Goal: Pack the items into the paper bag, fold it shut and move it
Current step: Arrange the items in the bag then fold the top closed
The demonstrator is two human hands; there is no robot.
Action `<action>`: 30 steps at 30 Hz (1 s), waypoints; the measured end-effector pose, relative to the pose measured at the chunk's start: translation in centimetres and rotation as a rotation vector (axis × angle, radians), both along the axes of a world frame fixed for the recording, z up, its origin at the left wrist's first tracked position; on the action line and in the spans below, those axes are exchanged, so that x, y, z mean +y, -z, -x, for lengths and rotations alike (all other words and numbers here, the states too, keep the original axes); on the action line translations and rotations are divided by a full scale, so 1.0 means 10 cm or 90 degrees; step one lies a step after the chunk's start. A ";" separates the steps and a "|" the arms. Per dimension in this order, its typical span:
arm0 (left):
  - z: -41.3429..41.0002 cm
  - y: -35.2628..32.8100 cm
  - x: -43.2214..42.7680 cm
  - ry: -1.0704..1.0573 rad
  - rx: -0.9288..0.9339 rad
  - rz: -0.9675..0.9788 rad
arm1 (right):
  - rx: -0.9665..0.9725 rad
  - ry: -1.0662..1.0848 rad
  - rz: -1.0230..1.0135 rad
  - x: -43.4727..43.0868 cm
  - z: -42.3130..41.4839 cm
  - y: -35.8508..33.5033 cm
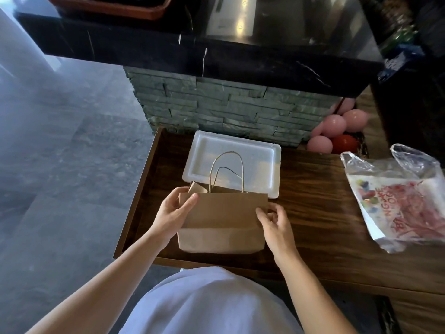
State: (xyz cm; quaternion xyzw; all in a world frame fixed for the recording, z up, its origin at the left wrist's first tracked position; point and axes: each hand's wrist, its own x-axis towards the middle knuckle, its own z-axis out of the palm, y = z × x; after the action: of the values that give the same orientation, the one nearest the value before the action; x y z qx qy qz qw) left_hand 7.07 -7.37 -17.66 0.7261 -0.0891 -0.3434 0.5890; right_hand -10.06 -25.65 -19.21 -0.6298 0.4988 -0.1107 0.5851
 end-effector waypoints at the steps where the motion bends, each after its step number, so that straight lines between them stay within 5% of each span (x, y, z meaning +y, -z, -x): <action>1: -0.02 -0.02 0.04 0.031 0.000 0.023 | -0.019 -0.012 -0.014 -0.01 0.01 -0.02; 6: -0.28 -0.05 0.20 0.041 0.022 0.084 | -0.117 -0.084 -0.021 -0.05 0.11 -0.07; 15: -0.62 -0.16 0.08 0.316 -0.031 0.001 | -0.165 -0.127 -0.006 -0.07 0.12 -0.15; 23: -0.90 -0.28 -0.12 0.517 -0.061 -0.133 | -0.194 -0.087 -0.123 -0.09 0.13 -0.25; 30: -1.03 -0.25 -0.14 0.495 -0.079 -0.168 | -0.233 -0.015 -0.174 -0.06 0.18 -0.19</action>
State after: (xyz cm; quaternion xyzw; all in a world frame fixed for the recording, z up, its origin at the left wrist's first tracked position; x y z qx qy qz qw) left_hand 17.32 -8.79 -15.20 0.7272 -0.3474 -0.5041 0.3104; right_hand -11.85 -26.22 -17.35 -0.5198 0.3873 -0.1475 0.7470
